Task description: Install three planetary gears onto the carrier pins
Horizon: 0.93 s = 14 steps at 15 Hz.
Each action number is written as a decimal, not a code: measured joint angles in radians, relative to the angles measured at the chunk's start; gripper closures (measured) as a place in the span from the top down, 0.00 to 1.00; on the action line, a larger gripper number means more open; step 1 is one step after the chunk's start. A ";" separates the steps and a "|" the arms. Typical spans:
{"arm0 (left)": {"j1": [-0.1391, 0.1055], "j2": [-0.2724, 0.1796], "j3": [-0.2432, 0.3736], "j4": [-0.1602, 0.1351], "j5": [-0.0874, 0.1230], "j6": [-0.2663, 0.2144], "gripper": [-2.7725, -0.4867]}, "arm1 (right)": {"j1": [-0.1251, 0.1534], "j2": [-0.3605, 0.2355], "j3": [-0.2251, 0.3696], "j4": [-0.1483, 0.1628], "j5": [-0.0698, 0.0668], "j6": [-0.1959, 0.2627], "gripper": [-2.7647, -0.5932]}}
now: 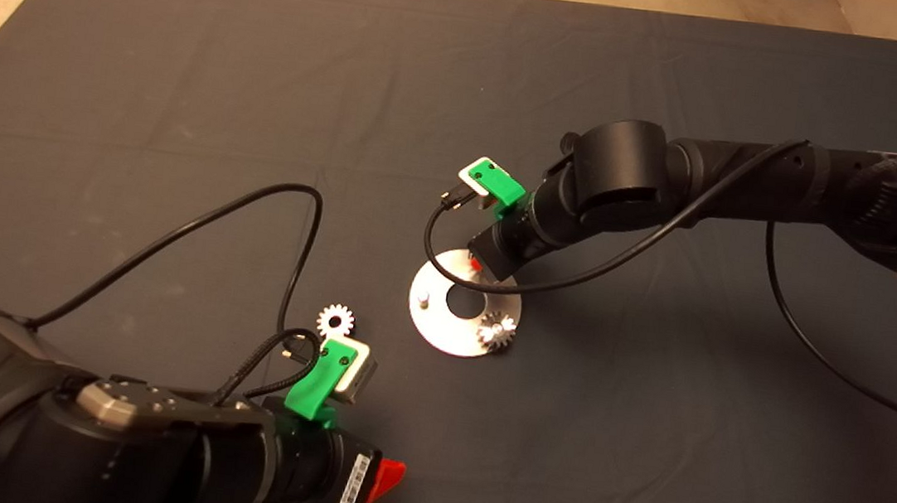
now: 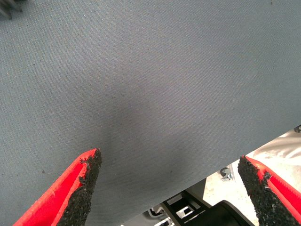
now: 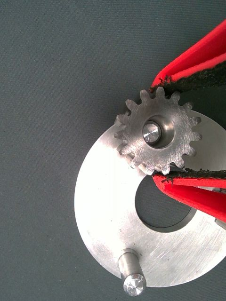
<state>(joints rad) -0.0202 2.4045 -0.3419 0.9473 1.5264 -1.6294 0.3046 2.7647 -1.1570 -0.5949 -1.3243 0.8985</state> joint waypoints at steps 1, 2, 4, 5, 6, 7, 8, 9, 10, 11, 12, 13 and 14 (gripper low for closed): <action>0.000 0.000 0.000 0.000 0.000 0.000 0.69 | 0.000 0.000 0.000 0.000 0.000 0.000 0.14; 0.000 0.000 0.000 0.000 0.000 0.000 0.69 | 0.000 0.000 0.000 0.000 0.000 0.000 0.14; 0.000 0.000 0.000 0.000 0.000 0.000 0.69 | 0.000 0.000 0.000 0.000 0.000 0.000 0.14; 0.000 0.000 0.000 0.000 0.000 0.000 0.69 | 0.000 0.000 0.000 0.000 -0.001 0.000 0.14; 0.000 0.000 0.000 0.000 0.000 0.000 0.69 | 0.000 0.000 0.000 0.000 -0.001 0.000 0.14; 0.000 0.000 0.000 0.000 0.000 0.000 0.69 | 0.000 0.000 0.000 0.000 -0.001 0.000 0.14; 0.000 0.000 0.000 0.000 0.000 0.000 0.69 | 0.000 0.000 0.000 0.000 -0.001 0.000 0.14; 0.000 0.000 0.000 0.000 0.000 0.000 0.69 | 0.000 0.000 0.000 0.000 -0.001 0.000 0.14; 0.000 0.000 0.000 0.000 0.000 0.000 0.69 | 0.000 0.001 0.000 0.000 -0.002 0.000 0.14; 0.000 0.000 0.000 0.000 0.000 0.000 0.69 | 0.000 0.001 0.000 0.000 -0.002 0.000 0.14; 0.000 0.000 0.000 0.000 0.000 0.000 0.69 | 0.000 0.001 0.000 0.000 -0.002 0.000 0.14; 0.000 0.000 0.000 0.000 0.000 0.000 0.69 | 0.000 0.001 0.000 0.000 -0.002 0.000 0.16; 0.000 0.000 0.000 0.000 0.000 0.000 0.69 | 0.000 0.001 0.000 0.000 -0.003 0.000 0.16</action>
<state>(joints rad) -0.0202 2.4045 -0.3419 0.9477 1.5268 -1.6294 0.3045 2.7653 -1.1570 -0.5950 -1.3268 0.8985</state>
